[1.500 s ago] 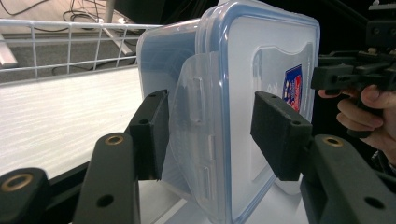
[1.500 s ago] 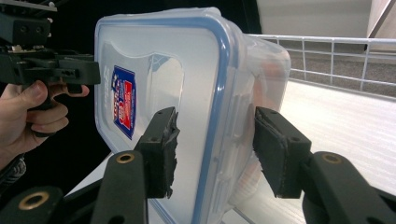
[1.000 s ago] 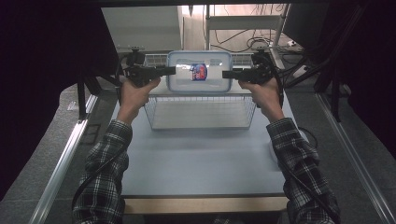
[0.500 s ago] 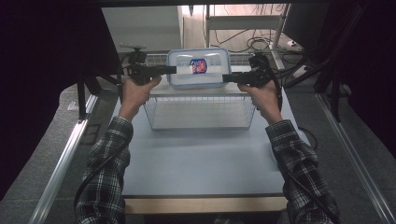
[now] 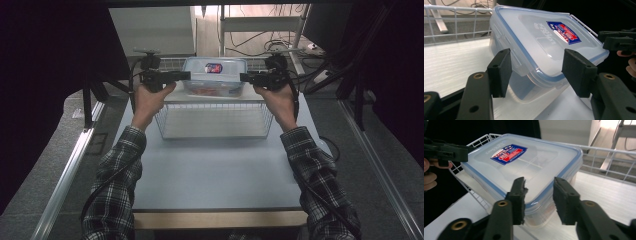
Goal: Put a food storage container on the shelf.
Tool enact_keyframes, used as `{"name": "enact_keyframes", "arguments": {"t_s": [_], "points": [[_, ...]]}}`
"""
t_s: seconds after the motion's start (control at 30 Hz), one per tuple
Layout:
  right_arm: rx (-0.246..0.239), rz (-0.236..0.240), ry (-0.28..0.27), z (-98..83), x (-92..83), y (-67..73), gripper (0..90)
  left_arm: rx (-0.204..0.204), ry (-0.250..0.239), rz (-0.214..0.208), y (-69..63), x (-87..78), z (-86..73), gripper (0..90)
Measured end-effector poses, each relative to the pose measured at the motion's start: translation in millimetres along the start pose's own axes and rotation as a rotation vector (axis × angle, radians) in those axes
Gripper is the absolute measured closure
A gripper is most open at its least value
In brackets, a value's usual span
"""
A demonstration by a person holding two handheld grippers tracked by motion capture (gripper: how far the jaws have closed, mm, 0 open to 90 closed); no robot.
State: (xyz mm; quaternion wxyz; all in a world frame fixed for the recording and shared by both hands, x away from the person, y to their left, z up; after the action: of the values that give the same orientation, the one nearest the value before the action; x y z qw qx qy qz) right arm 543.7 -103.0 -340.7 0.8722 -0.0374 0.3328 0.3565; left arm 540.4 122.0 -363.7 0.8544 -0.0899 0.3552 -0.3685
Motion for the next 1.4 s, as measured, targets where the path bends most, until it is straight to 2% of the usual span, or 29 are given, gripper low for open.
{"name": "enact_keyframes", "arguments": {"t_s": [0.1,0.23,0.37,0.43,0.6,0.73,0.87,1.0,1.1,1.2,1.4], "points": [[-0.037,-0.014,-0.016,-0.9,-4.3,2.9,71.2,0.036,-0.014,0.024,-1.0,-5.4,1.1,46.5],[-0.073,0.021,-0.043,-4.6,-18.2,13.8,83.4,0.064,-0.040,0.025,-6.2,-15.9,-0.4,45.6],[-0.143,0.074,-0.019,-24.8,-19.4,32.9,89.0,0.116,-0.061,0.036,-12.0,-23.3,-12.3,37.7],[-0.174,0.057,0.012,-36.5,-10.7,35.5,89.1,0.141,-0.051,0.047,-14.1,-22.8,-23.4,32.0],[-0.155,0.051,0.051,-45.9,11.7,30.5,89.1,0.203,-0.034,0.067,-19.7,-22.5,-48.0,22.2],[-0.136,0.036,0.046,-44.3,17.0,24.5,89.2,0.251,-0.031,0.078,-27.2,-25.9,-65.4,19.7],[-0.111,0.037,0.041,-43.6,19.0,20.2,89.3,0.265,-0.025,0.062,-33.4,-26.2,-81.0,17.7],[-0.100,0.003,0.038,-41.2,21.1,13.3,89.3,0.284,-0.011,0.051,-38.8,-23.0,-96.8,16.4],[-0.092,0.000,0.040,-40.7,21.9,10.3,89.2,0.300,-0.005,0.047,-43.6,-19.9,-108.2,15.8],[-0.101,0.008,0.035,-43.4,18.5,13.8,87.8,0.323,0.006,0.049,-47.6,-15.9,-120.7,14.7],[-0.150,0.019,0.037,-58.4,9.4,26.8,73.6,0.342,0.036,0.052,-50.6,-6.7,-141.5,10.7]]}}
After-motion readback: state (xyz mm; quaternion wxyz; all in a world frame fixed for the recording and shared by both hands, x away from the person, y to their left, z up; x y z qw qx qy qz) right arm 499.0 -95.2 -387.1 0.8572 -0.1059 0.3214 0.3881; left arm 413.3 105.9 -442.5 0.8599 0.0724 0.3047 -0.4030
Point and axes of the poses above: each handheld gripper's, and its own axes: x roughly forward along the jaws, z roughly out of its top, y roughly to its left, the point moved 10 cm from there along x, roughly forward along the jaws, and after that the axes turned 11 degrees about y, right-handed, at the moved point
